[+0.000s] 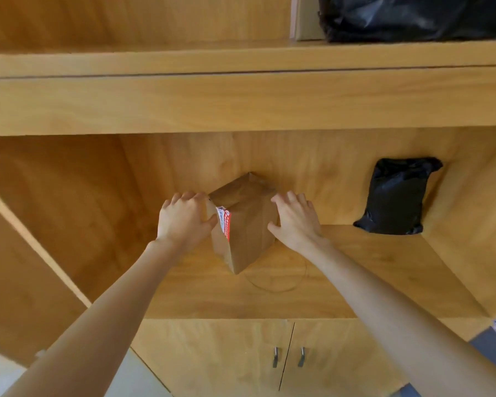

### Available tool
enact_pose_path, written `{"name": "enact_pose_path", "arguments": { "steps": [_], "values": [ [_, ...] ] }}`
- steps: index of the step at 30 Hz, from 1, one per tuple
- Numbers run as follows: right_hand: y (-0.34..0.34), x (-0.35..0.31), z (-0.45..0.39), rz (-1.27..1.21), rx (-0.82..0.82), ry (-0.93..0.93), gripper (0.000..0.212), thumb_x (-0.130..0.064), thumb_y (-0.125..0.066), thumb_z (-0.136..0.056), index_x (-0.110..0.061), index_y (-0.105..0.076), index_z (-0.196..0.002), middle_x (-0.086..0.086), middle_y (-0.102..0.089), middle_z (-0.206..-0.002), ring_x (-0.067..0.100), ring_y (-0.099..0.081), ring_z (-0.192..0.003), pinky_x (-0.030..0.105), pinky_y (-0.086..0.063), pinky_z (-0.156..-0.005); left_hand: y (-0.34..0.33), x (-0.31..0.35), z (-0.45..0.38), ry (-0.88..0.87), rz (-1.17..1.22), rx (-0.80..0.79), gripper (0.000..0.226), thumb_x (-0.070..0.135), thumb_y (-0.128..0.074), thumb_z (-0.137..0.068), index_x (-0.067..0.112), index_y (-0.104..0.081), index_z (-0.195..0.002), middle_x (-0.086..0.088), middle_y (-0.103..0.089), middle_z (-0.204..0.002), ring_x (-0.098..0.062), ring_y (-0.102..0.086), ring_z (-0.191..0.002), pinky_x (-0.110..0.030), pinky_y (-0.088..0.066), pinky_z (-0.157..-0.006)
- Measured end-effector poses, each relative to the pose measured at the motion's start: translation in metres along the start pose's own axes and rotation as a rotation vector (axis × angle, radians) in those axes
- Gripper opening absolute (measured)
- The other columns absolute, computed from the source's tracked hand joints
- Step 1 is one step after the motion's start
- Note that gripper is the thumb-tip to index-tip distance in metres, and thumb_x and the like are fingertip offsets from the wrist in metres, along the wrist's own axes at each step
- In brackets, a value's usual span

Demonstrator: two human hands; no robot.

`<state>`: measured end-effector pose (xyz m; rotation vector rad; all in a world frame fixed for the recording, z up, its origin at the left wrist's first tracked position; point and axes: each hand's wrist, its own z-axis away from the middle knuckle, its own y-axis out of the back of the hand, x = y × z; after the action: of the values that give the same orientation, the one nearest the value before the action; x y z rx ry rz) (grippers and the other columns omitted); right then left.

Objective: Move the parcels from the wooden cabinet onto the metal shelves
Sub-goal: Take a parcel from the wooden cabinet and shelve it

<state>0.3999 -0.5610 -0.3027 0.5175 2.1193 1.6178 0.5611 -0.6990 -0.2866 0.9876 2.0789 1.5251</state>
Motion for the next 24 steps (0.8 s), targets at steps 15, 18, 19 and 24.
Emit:
{"name": "enact_pose_path", "arguments": {
  "steps": [15, 18, 19, 24],
  "values": [
    [-0.037, -0.034, -0.057, -1.012, -0.125, -0.641, 0.073, -0.063, -0.047, -0.089, -0.009, -0.041, -0.137, 0.009, -0.051, -0.136, 0.029, -0.052, -0.121, 0.035, -0.043, -0.095, -0.066, -0.013, -0.070, 0.499, 0.873, -0.159, 0.056, 0.044, -0.056, -0.089, 0.022, -0.040, -0.138, -0.007, -0.051, -0.136, -0.032, -0.048, -0.122, -0.040, -0.038, -0.104],
    [-0.044, -0.040, -0.060, -1.177, -0.256, -0.762, 0.073, -0.057, -0.055, -0.087, -0.009, -0.040, -0.139, 0.009, -0.047, -0.140, 0.032, -0.052, -0.121, 0.042, -0.049, -0.093, -0.070, -0.006, -0.073, 0.579, 1.065, -0.341, 0.054, 0.045, -0.065, -0.084, 0.016, -0.049, -0.126, -0.006, -0.058, -0.122, -0.026, -0.054, -0.112, -0.039, -0.043, -0.101],
    [-0.046, -0.041, -0.059, -1.212, -0.298, -0.781, 0.070, -0.054, -0.055, -0.088, -0.011, -0.039, -0.140, 0.009, -0.045, -0.141, 0.034, -0.052, -0.120, 0.045, -0.050, -0.092, -0.072, -0.004, -0.071, 0.578, 1.104, -0.389, 0.041, 0.041, -0.067, -0.084, 0.016, -0.054, -0.114, -0.005, -0.061, -0.111, -0.022, -0.057, -0.103, -0.039, -0.046, -0.099],
    [-0.035, -0.043, -0.052, -1.369, -0.354, -0.856, 0.049, -0.040, -0.050, -0.097, -0.014, -0.040, -0.137, 0.013, -0.047, -0.139, 0.039, -0.057, -0.112, 0.043, -0.055, -0.085, -0.069, 0.002, -0.063, 0.511, 1.139, -0.371, 0.025, 0.026, -0.070, -0.085, 0.011, -0.059, -0.101, 0.001, -0.063, -0.080, -0.012, -0.059, -0.078, -0.039, -0.054, -0.089]
  ]
}}
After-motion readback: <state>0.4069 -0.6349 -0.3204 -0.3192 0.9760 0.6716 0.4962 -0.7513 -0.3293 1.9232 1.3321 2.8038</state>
